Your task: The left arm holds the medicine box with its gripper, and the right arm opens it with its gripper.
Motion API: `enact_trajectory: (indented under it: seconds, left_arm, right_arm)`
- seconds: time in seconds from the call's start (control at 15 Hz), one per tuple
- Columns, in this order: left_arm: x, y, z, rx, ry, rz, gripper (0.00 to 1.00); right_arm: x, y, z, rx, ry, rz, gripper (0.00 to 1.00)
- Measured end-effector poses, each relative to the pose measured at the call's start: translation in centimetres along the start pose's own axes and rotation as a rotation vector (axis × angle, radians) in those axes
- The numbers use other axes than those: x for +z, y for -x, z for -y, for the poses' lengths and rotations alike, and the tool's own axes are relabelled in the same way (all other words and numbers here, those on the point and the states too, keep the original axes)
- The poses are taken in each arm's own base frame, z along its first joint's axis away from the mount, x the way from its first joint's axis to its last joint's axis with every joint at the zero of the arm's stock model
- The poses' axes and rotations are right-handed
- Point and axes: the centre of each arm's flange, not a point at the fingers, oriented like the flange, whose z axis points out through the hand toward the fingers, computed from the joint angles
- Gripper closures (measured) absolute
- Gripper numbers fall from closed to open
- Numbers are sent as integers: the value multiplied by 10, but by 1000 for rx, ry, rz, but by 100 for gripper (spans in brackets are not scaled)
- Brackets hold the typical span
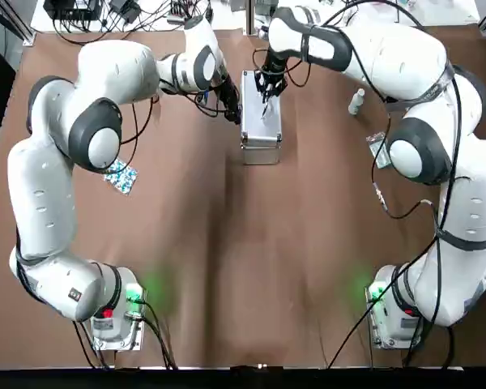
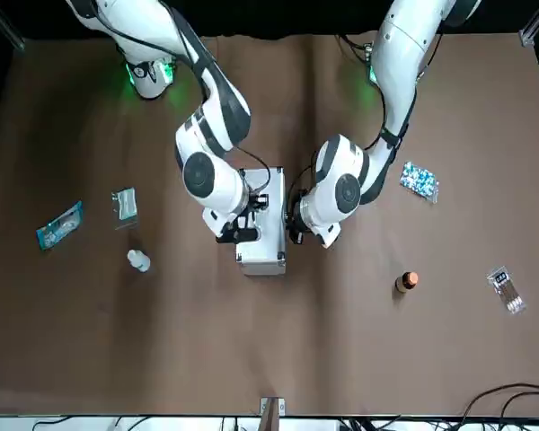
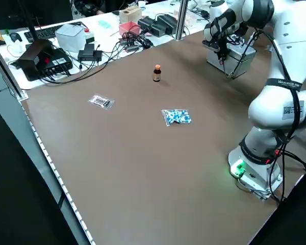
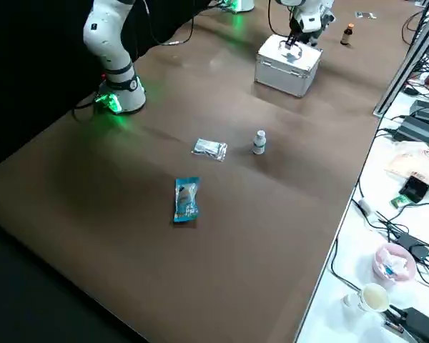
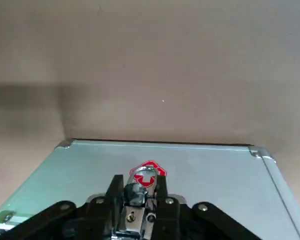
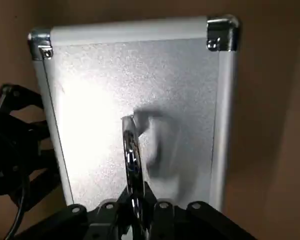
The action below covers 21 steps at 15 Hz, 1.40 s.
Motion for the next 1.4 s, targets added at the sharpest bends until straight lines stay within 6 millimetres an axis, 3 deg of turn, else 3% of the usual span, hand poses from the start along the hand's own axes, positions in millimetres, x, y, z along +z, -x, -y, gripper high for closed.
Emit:
enact_trajectory:
  seconds: [0.53, 0.73, 1.07, 1.4]
  left_arm:
    - [-1, 0, 0, 1, 1, 1, 70]
    - [-1, 0, 0, 0, 2, 1, 70]
    - [-1, 0, 0, 0, 2, 0, 70]
    - [0, -1, 0, -1, 3, 0, 70]
  right_arm:
    - [-28, -11, -35, 34, -37, 97, 91]
    - [-41, -17, -57, 37, -47, 142, 91]
    - [-46, -22, -73, 46, -45, 162, 91]
    - [-53, -38, -101, 41, -56, 150, 93]
